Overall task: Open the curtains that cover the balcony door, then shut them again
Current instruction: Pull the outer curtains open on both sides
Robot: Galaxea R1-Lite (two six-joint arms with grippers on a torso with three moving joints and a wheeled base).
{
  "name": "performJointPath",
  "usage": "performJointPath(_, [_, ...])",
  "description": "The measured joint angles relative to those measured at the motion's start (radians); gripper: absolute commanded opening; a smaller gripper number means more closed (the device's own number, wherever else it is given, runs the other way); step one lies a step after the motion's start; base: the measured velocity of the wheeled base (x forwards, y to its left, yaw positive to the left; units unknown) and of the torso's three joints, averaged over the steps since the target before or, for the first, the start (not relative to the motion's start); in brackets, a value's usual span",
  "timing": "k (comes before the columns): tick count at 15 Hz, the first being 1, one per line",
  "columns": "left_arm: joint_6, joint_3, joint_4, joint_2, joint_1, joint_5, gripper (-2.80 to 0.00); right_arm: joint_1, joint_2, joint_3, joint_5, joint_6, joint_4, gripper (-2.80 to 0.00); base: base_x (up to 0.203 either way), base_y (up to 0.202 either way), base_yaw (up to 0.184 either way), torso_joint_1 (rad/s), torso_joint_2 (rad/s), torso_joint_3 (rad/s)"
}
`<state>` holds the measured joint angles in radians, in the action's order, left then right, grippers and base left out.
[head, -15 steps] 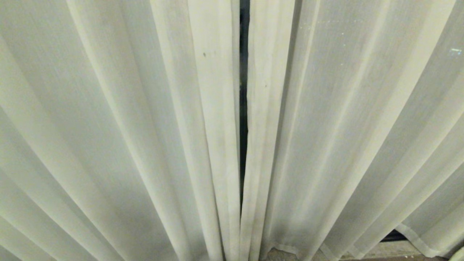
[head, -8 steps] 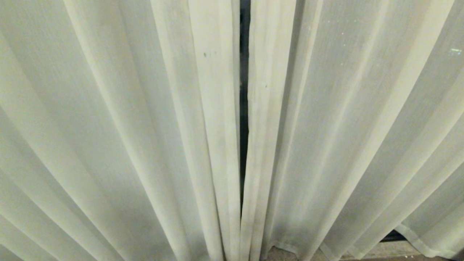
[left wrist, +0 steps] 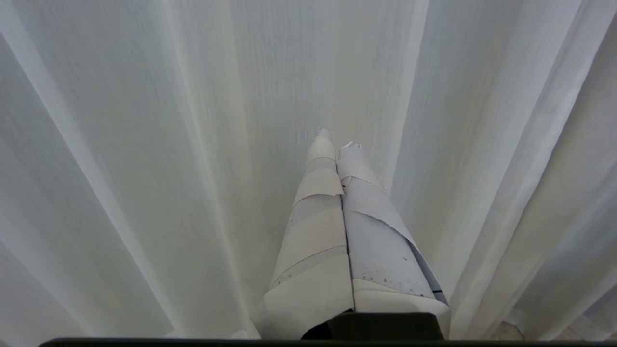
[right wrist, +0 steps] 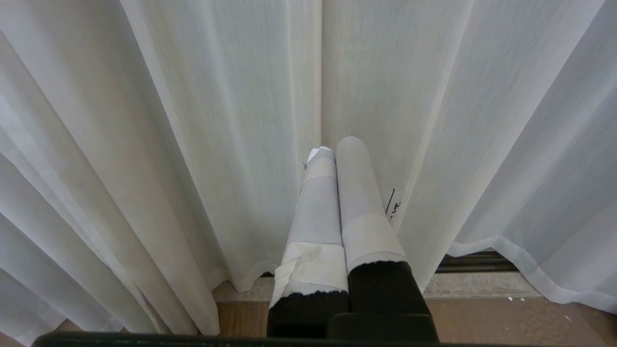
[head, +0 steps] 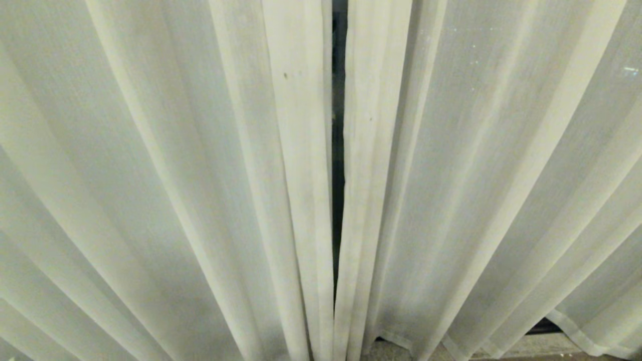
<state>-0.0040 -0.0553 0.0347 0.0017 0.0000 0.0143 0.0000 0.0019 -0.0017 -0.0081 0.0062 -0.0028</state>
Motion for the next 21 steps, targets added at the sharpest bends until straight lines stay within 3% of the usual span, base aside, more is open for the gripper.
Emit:
performJointPath(4, [0.005, 0.013, 0.000, 0.000, 0.000, -0.007, -2.80, 0.000, 0.000, 0.000, 0.000, 0.000, 0.000, -2.80, 0.000, 0.000, 0.000, 0.000, 0.00, 0.000])
performJointPath(8, [0.034, 0.003, -0.001, 0.000, 0.000, 0.033, -2.80, 0.000, 0.000, 0.000, 0.000, 0.000, 0.000, -2.80, 0.000, 0.000, 0.000, 0.000, 0.00, 0.000])
performJointPath(14, [0.020, -0.209, -0.134, 0.066, 0.000, 0.227, -2.80, 0.000, 0.000, 0.000, 0.000, 0.000, 0.000, -2.80, 0.000, 0.000, 0.000, 0.000, 0.00, 0.000])
performJointPath(21, [-0.014, -0.615, -0.134, 0.423, 0.012, 0.572, -2.80, 0.000, 0.000, 0.000, 0.000, 0.000, 0.000, -2.80, 0.000, 0.000, 0.000, 0.000, 0.00, 0.000])
